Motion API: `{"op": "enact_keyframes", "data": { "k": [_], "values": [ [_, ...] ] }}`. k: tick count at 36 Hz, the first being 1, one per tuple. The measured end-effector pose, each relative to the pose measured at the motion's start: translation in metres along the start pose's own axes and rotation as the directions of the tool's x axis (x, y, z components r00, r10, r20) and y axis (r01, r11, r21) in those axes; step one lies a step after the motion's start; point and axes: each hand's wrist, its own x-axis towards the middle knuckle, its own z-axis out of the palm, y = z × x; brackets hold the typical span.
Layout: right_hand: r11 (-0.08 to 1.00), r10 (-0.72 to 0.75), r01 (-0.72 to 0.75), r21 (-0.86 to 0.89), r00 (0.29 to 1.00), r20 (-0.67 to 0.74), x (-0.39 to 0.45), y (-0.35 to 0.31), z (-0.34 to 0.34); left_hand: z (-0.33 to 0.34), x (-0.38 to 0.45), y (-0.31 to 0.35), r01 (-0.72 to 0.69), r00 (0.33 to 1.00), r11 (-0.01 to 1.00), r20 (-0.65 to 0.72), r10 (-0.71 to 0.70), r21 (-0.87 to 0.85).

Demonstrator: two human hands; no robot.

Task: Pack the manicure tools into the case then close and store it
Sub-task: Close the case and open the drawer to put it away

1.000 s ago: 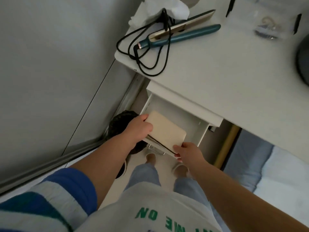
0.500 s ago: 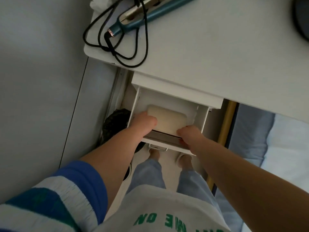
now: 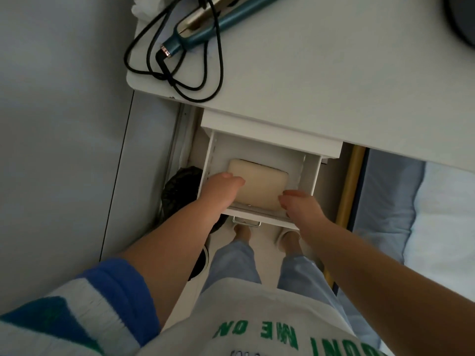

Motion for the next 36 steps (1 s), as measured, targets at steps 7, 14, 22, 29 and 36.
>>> {"op": "enact_keyframes", "data": {
  "k": [7,14,22,29,36],
  "values": [
    [0.941,0.163,-0.088,0.327,0.964,-0.210,-0.042,0.039,-0.026,-0.035,-0.041,-0.046,-0.083,0.893,0.940,-0.444,-0.077,-0.331],
    [0.552,0.357,-0.376,0.744,0.913,0.197,-0.037,0.035,-0.022,-0.042,-0.036,-0.037,0.274,0.929,0.665,0.011,-0.370,-0.695],
    [0.358,0.318,-0.430,0.829,0.891,0.325,-0.039,0.023,-0.026,-0.037,-0.033,-0.026,0.232,0.934,0.601,0.001,-0.358,-0.765],
    [0.419,0.233,-0.338,0.843,0.937,0.260,-0.024,-0.001,-0.036,-0.040,-0.018,0.006,0.134,0.965,0.625,-0.043,-0.260,-0.769],
    [0.375,0.178,-0.249,0.893,0.965,0.194,-0.009,-0.041,-0.049,-0.048,0.001,0.044,0.085,0.989,0.526,0.009,-0.145,-0.846]
  ]
}}
